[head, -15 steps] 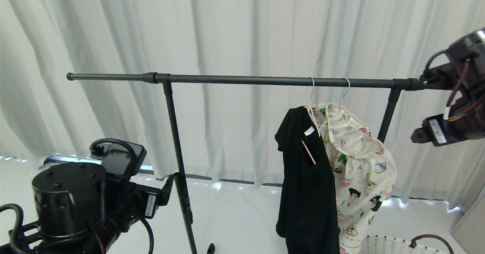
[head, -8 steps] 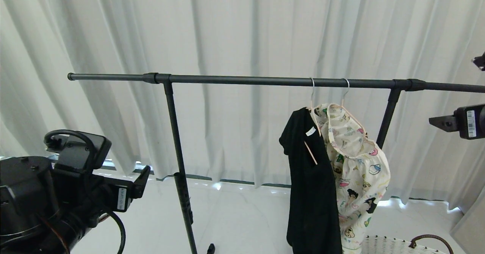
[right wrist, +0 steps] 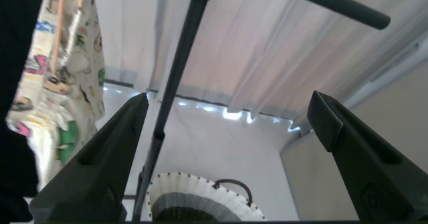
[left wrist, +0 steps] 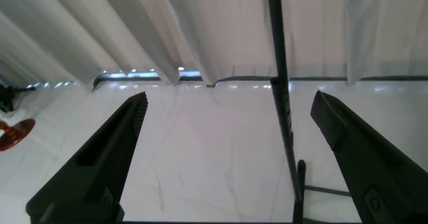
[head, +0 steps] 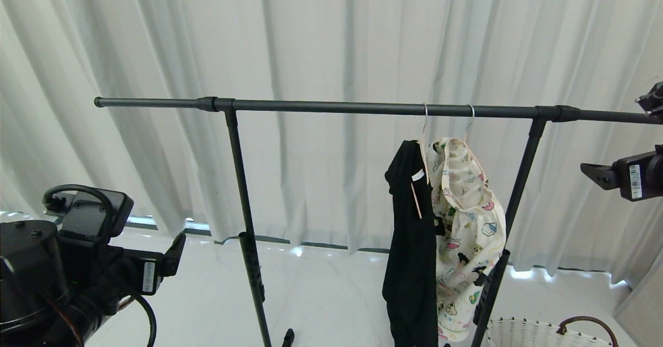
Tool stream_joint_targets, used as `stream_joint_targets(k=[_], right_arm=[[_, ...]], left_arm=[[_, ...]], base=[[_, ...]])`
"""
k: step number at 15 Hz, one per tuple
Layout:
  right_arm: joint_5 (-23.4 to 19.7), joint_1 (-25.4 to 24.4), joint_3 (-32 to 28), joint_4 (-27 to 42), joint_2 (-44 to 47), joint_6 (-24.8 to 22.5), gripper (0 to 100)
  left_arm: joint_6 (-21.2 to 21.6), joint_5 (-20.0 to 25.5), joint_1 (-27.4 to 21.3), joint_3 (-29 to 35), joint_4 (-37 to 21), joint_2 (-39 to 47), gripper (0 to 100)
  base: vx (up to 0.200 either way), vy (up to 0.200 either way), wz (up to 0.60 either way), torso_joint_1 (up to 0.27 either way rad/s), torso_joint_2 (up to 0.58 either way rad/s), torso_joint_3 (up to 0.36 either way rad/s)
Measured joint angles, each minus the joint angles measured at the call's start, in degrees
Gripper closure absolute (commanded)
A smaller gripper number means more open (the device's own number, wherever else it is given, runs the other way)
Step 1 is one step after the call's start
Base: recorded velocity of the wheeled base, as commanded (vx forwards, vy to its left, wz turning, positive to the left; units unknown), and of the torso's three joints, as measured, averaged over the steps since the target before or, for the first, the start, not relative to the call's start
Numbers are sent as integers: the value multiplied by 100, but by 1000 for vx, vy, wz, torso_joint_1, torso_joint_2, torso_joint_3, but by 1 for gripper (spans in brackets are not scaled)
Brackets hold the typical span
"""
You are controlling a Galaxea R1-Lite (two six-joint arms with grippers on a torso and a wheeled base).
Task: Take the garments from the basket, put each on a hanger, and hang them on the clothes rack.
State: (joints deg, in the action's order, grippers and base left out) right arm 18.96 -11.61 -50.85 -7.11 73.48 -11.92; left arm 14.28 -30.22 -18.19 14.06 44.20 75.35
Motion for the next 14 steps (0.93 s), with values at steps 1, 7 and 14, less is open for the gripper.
stream_joint_targets(k=[1,7,14], right_arm=[[9,6,30,0,-2,0,0],[22,12,134,-9,-11,-1,0],[22,12,188,-9,0,5,0]], left_arm=[[-2,0,6,-30,2,-2,0],[-2,11,20,-63,5,6,0],[-5,20,9,-89,5,11,0]], base=[[-200,0,0,-12,2,12],[-200,0,0,2,3,3],[-200,0,0,4,2,1]])
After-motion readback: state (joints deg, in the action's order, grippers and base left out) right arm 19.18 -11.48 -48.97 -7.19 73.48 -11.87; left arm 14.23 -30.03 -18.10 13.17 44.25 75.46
